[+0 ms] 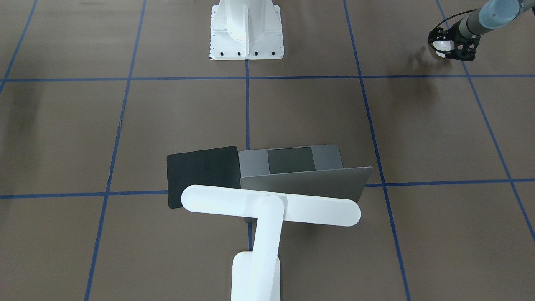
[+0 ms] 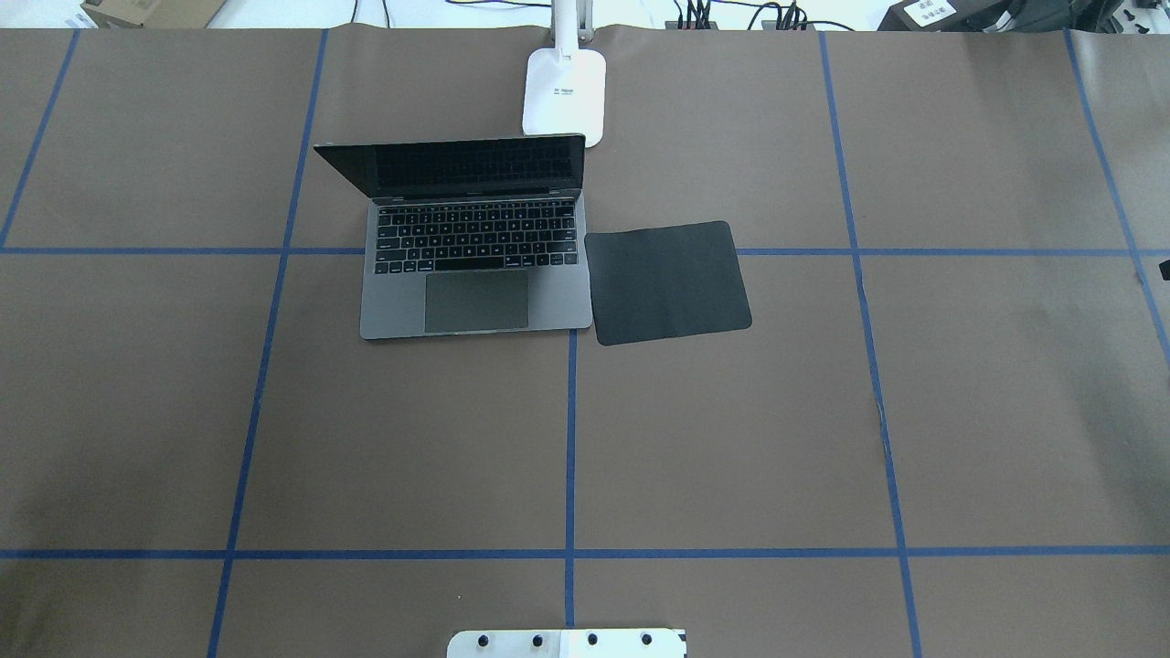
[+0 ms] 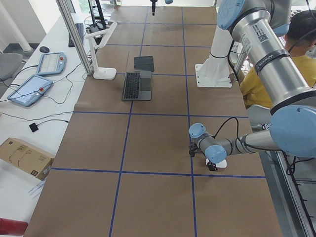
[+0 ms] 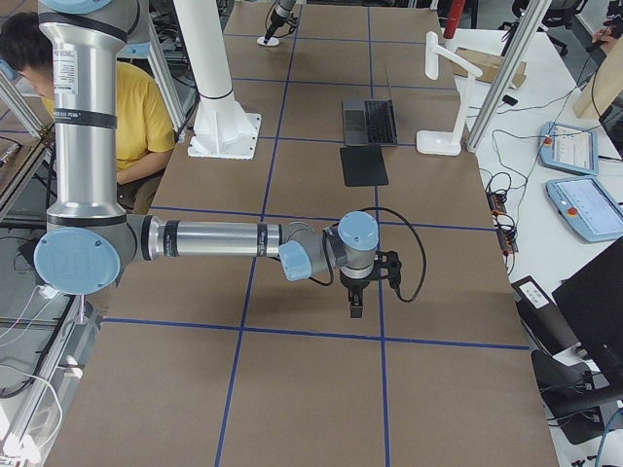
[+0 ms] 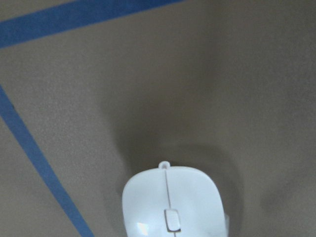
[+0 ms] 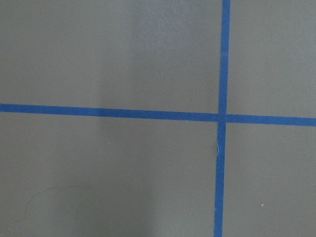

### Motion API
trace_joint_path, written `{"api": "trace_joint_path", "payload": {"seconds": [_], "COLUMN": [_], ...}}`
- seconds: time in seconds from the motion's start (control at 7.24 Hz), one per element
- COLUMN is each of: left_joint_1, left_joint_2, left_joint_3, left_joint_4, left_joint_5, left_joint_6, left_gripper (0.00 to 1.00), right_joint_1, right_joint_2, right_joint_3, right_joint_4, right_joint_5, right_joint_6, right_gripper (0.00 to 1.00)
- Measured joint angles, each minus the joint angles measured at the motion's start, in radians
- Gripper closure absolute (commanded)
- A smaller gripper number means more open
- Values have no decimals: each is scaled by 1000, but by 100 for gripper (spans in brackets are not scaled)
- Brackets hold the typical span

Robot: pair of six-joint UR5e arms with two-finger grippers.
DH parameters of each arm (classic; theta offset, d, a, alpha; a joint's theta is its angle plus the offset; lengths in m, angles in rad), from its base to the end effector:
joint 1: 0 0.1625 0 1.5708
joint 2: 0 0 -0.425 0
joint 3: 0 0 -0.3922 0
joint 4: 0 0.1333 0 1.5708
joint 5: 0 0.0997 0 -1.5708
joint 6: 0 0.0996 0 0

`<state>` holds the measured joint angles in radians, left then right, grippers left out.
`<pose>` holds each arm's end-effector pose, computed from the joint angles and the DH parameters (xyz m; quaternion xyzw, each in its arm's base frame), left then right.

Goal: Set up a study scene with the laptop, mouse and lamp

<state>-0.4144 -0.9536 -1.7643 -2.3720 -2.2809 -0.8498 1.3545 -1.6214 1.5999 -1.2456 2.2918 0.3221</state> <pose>0.1849 -0.1560 0.7038 -0.1933 0.3319 0.2051 0.9002 -0.0388 -0.4912 0.6370 0.0437 -0.3738 -0.0044 0.9265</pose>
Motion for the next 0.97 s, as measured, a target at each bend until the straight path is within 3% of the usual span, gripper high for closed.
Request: {"api": "trace_joint_path", "payload": {"seconds": [0.55, 0.83, 0.97], "left_joint_1": [18, 25, 28], "left_joint_2": [-2, -10, -12], "left_joint_3": [7, 12, 14], "left_joint_4": [0, 0, 0], "left_joint_5": [0, 0, 1], "left_joint_6": [0, 1, 1], "left_gripper": [2, 25, 29], "right_joint_1": [0, 0, 0], "right_joint_2": [0, 1, 1], "right_joint_3": [0, 0, 0], "right_joint_4": [0, 0, 0], "right_joint_5": [1, 2, 2], "right_joint_6": [1, 2, 2], "right_gripper": [0, 0, 0]}}
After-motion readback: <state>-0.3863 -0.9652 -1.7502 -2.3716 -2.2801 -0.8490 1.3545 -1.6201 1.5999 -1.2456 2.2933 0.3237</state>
